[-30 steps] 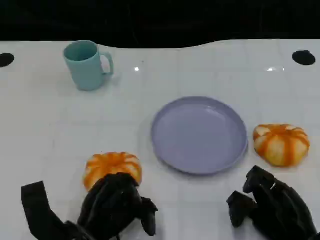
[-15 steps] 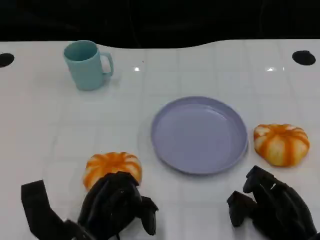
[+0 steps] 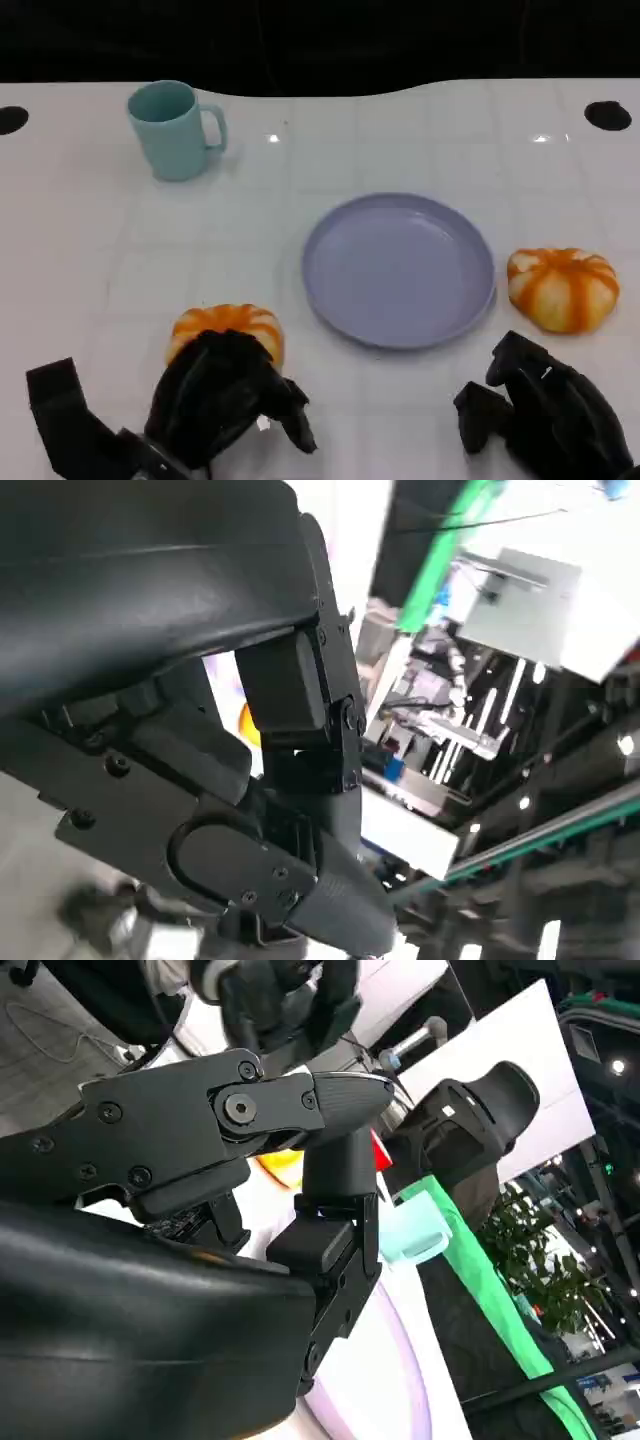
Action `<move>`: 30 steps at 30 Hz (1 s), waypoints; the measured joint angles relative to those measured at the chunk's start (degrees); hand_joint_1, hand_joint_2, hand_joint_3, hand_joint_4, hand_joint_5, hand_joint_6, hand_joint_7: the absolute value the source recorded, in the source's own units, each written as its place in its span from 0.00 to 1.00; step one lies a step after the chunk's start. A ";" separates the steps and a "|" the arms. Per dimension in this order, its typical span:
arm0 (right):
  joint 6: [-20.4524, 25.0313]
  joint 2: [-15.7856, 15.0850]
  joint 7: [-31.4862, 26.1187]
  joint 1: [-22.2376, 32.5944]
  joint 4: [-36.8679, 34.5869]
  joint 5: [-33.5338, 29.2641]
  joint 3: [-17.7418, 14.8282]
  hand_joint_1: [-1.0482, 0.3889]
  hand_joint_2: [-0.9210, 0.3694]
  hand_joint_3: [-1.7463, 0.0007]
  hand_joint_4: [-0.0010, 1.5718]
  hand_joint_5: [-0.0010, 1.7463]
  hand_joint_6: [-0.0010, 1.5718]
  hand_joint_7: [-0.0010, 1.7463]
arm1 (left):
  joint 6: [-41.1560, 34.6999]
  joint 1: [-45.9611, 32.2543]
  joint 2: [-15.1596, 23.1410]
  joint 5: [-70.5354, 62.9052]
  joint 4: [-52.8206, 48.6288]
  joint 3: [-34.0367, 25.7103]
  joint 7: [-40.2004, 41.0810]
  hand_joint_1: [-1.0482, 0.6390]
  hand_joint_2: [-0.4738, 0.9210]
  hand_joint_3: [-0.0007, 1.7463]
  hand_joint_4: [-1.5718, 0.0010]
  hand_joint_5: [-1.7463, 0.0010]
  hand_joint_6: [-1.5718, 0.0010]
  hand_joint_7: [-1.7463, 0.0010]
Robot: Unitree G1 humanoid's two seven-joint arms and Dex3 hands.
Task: Grasp the bread from the table and place it into the plate.
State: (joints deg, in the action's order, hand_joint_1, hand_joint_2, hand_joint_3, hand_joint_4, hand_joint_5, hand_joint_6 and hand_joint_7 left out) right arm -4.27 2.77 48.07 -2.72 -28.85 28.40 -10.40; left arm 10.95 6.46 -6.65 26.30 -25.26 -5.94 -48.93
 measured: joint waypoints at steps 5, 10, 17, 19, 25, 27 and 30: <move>-0.04 0.00 0.20 0.00 -0.01 0.00 0.01 0.33 0.00 0.87 0.49 0.99 0.43 0.83 | 9.83 1.04 2.58 -5.88 0.80 0.58 0.96 0.00 1.00 0.03 0.12 0.86 0.26 1.00; -0.04 0.00 0.29 0.00 0.00 0.01 0.00 0.33 0.00 0.87 0.49 0.99 0.43 0.83 | 17.79 1.74 7.40 -13.63 3.19 1.77 5.12 0.00 1.00 0.08 0.21 0.89 0.38 1.00; -0.22 0.03 0.56 -0.02 -0.13 0.01 0.00 0.33 0.00 0.86 0.50 0.98 0.43 0.84 | 22.49 1.68 13.12 -24.80 8.08 3.67 13.51 0.00 1.00 0.09 0.81 0.27 0.59 0.99; -0.26 0.04 0.62 -0.02 -0.15 0.01 0.00 0.33 0.00 0.86 0.50 0.98 0.43 0.84 | 23.54 1.39 15.28 -28.91 9.44 4.13 15.99 0.00 1.00 0.11 0.92 0.18 0.63 0.99; -0.36 0.05 0.68 -0.02 -0.15 0.00 0.02 0.33 0.00 0.86 0.50 0.98 0.43 0.83 | 24.58 -0.11 21.88 -44.40 15.35 5.71 24.99 0.00 1.00 0.18 1.00 0.12 0.79 1.00; -0.36 0.06 0.66 -0.02 -0.13 0.00 0.04 0.33 0.00 0.86 0.50 0.98 0.43 0.83 | 25.06 -0.16 23.91 -51.10 16.59 6.49 28.97 0.00 1.00 0.20 1.00 0.12 0.82 1.00; -0.35 0.08 0.62 0.03 -0.04 0.00 0.03 0.33 0.00 0.87 0.49 0.98 0.43 0.83 | 25.19 -0.14 26.03 -58.15 17.94 7.77 34.19 0.00 1.00 0.19 1.00 0.13 0.85 1.00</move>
State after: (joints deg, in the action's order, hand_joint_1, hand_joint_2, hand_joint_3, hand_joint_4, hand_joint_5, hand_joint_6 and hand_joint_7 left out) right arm -4.62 2.85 48.69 -2.68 -28.88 28.39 -10.37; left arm 36.14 6.31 19.38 -31.84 -7.32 1.83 -14.73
